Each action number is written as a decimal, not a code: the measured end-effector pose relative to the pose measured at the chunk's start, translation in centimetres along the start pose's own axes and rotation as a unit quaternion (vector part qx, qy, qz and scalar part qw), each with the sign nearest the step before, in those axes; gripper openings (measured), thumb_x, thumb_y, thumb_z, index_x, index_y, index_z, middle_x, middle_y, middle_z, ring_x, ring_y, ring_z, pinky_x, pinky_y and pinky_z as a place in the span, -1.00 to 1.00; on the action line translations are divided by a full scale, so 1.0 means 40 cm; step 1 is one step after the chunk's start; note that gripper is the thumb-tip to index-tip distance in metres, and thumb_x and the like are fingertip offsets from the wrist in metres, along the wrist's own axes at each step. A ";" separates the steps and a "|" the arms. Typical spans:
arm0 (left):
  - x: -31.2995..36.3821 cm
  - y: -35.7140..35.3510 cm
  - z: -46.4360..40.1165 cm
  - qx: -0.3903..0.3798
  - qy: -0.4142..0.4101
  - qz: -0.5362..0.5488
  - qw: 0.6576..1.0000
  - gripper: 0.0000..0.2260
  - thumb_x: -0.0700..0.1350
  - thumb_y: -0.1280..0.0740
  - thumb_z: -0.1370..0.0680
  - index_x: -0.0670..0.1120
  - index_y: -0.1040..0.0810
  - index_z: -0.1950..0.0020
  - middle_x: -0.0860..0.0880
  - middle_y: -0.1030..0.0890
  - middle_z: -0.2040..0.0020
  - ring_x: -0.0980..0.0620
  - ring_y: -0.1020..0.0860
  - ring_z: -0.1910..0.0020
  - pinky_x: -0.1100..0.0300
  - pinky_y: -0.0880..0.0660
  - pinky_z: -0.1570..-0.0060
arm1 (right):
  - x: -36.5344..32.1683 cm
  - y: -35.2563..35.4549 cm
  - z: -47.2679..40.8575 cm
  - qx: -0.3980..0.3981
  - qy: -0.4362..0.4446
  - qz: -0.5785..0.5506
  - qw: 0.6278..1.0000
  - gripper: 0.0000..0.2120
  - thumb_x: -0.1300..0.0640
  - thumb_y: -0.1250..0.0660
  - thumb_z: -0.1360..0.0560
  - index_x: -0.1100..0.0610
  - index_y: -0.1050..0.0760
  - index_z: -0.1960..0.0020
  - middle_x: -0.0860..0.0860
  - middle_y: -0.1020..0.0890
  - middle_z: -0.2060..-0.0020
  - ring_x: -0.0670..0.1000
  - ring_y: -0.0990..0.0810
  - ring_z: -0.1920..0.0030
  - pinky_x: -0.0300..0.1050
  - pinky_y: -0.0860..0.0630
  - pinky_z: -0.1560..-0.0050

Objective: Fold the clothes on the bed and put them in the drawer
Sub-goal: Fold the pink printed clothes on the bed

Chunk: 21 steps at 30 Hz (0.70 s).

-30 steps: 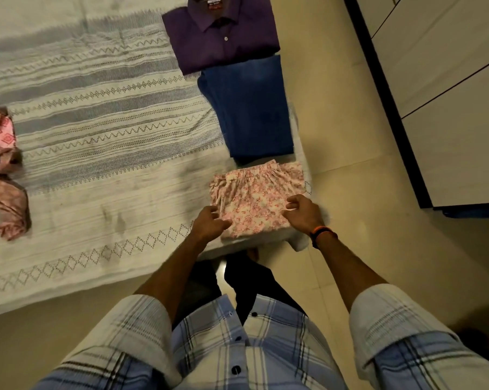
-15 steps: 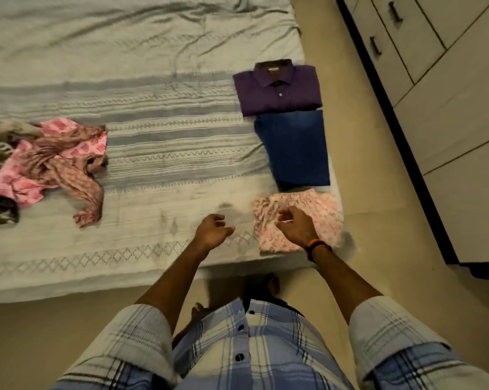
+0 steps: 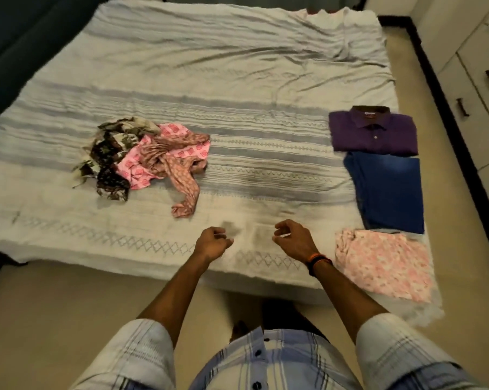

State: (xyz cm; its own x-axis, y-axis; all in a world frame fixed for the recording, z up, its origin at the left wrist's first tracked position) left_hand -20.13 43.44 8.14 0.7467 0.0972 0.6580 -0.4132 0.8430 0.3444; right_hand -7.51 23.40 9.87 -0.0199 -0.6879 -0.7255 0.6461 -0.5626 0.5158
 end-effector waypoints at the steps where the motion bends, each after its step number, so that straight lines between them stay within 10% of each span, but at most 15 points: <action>1: -0.003 0.025 -0.008 0.004 0.002 0.006 1.000 -0.63 -0.20 -0.46 -0.51 -0.15 -0.50 -0.28 -0.12 -0.58 -0.20 -0.07 -0.58 -0.12 0.00 -0.57 -0.12 | -0.020 -0.020 -0.018 -0.004 0.007 0.006 1.000 -0.70 0.16 -0.42 -0.51 0.17 -0.52 -0.22 0.04 -0.64 -0.05 -0.03 -0.58 0.05 -0.36 -0.44 0.21; 21: 0.022 0.386 -0.275 0.095 0.095 0.121 0.983 -0.70 -0.25 -0.41 -0.53 -0.21 -0.51 -0.25 -0.20 -0.61 -0.07 -0.06 -0.58 0.07 0.11 -0.52 0.15 | -0.377 -0.308 -0.466 -0.158 0.066 0.078 0.982 -0.76 0.18 -0.44 -0.48 0.17 -0.57 -0.13 0.06 -0.69 0.01 0.06 -0.66 0.01 -0.07 -0.55 -0.10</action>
State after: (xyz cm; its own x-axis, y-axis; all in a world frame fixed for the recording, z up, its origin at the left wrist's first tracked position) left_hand -20.13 62.37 6.66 0.6908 0.3959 0.6050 -0.6675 0.6707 0.3233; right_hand -0.97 49.26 5.98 0.1839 -0.6780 -0.7117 0.8381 -0.2702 0.4740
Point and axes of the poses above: each hand's wrist, its own z-axis away from the middle knuckle, its own y-axis out of the back of the hand, x = y × z, the point moved 3 cm from there along -z, towards the middle knuckle
